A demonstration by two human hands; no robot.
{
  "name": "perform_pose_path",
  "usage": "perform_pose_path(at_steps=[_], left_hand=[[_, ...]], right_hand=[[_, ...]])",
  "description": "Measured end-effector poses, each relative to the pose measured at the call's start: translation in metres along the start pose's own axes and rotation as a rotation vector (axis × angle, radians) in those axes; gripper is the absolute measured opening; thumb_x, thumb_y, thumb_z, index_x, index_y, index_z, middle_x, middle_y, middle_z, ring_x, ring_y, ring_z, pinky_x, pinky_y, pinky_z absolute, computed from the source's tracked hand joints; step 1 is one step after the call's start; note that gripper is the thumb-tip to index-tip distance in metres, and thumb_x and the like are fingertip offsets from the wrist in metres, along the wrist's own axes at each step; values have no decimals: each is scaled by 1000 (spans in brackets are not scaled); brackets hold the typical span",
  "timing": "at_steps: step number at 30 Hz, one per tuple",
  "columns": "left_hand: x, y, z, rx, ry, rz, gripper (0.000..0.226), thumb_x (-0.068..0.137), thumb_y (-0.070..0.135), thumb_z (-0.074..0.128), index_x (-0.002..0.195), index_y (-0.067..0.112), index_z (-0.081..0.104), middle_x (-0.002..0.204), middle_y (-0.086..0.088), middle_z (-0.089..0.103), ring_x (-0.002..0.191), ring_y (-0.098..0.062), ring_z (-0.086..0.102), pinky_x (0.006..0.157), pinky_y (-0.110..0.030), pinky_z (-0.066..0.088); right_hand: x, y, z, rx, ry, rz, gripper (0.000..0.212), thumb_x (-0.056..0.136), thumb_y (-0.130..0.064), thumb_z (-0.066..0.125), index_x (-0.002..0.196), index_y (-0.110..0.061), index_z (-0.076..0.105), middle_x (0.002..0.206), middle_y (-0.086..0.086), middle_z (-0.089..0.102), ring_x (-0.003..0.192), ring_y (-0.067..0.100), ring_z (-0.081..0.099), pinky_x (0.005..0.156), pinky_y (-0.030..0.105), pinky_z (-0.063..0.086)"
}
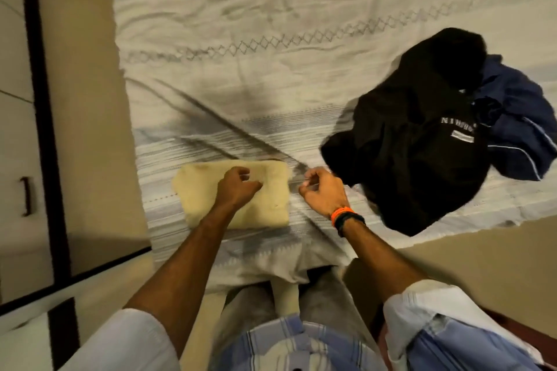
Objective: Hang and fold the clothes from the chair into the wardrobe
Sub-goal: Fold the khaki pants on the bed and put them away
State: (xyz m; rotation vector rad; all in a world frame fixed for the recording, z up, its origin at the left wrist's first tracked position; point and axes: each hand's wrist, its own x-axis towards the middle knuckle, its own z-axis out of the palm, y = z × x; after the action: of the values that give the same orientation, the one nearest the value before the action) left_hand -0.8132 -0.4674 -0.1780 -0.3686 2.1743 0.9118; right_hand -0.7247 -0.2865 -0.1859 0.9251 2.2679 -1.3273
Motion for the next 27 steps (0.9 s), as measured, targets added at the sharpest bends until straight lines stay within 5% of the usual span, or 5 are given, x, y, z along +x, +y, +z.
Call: perform_pose_path(at_steps=[11, 16, 21, 24, 27], left_hand=[[73, -156, -64, -58, 190, -262, 95, 52, 58, 86, 125, 8, 52, 121, -11, 61, 108, -32, 61, 89, -46, 55], [97, -163, -67, -306, 94, -269, 120, 26, 76, 84, 127, 17, 58, 117, 3, 69, 104, -22, 64, 90, -42, 56], [100, -148, -68, -357, -16, -294, 81, 46, 47, 96, 114, 12, 67, 108, 0, 72, 96, -23, 66, 80, -42, 59], [103, -147, -72, -477, -81, -329, 46, 61, 26, 93, 98, 13, 70, 97, 1, 72, 82, -15, 67, 67, -30, 56], [100, -151, -79, -534, -109, -344, 48, 59, 26, 93, 99, 15, 71, 99, 0, 74, 90, -21, 69, 76, -39, 59]], right_hand=[[39, 14, 111, 102, -33, 320, 92, 65, -53, 86, 132, -4, 45, 116, 3, 61, 109, 24, 59, 91, 37, 52], [57, 19, 123, 222, 1, 436, 74, 48, -58, 92, 99, -13, 64, 103, 1, 72, 97, 22, 68, 90, 41, 56], [67, 24, 126, 365, -47, 519, 126, 19, -73, 89, 121, -4, 61, 107, 3, 73, 98, 24, 69, 95, 43, 54], [62, 19, 125, 410, -65, 478, 108, 35, -65, 93, 120, -5, 63, 106, 4, 74, 97, 25, 71, 93, 44, 56], [46, 6, 123, 489, -93, 397, 53, 66, -33, 88, 110, -8, 70, 101, 4, 76, 94, 22, 73, 85, 40, 58]])
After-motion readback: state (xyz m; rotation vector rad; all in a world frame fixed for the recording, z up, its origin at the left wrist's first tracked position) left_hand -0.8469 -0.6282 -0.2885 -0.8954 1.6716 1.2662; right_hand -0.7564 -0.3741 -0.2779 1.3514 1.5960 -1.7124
